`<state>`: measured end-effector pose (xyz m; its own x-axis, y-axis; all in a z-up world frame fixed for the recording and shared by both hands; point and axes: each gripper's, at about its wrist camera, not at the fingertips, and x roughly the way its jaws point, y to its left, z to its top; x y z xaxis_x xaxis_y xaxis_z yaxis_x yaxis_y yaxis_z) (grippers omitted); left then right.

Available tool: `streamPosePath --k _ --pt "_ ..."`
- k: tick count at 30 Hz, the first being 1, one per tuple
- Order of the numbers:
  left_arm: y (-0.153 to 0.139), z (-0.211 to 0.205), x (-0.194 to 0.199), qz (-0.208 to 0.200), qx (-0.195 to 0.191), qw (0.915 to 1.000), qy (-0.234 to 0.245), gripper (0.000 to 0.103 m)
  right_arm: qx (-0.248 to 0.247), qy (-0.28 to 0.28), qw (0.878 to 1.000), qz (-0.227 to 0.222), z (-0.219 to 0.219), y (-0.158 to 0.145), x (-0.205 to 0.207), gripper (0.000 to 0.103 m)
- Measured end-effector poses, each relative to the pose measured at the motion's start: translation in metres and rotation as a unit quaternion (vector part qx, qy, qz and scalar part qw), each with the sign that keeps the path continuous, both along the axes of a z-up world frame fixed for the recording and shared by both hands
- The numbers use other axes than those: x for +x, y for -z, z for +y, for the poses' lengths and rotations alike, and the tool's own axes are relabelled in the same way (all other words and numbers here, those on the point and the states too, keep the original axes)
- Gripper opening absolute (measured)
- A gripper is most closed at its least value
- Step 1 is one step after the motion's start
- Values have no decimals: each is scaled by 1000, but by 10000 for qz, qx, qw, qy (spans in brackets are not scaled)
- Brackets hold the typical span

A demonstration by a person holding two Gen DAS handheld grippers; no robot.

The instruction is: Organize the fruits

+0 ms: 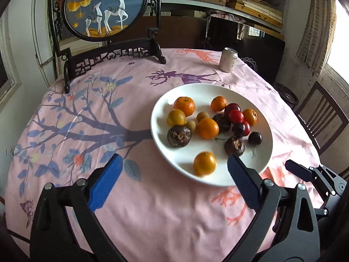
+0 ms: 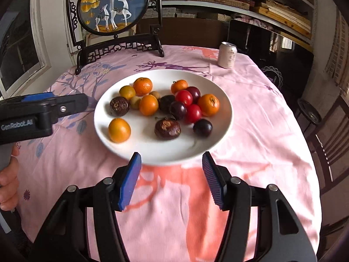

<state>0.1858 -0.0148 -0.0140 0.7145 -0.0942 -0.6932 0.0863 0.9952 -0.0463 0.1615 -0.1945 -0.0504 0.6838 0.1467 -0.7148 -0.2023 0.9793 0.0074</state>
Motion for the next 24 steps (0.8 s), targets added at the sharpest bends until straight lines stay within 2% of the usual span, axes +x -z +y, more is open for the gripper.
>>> streamPosePath --k 5,10,24 --pt "0 -4 -39 -118 145 9998 -3 99 29 243 9991 337 -7 9 -27 59" --pt "-6 -8 -60 -212 159 9996 72 99 -171 404 9986 280 -8 6 -38 59" --pt "-12 -6 -77 -308 126 9994 80 99 -191 381 9990 130 -2 -8 -53 59"
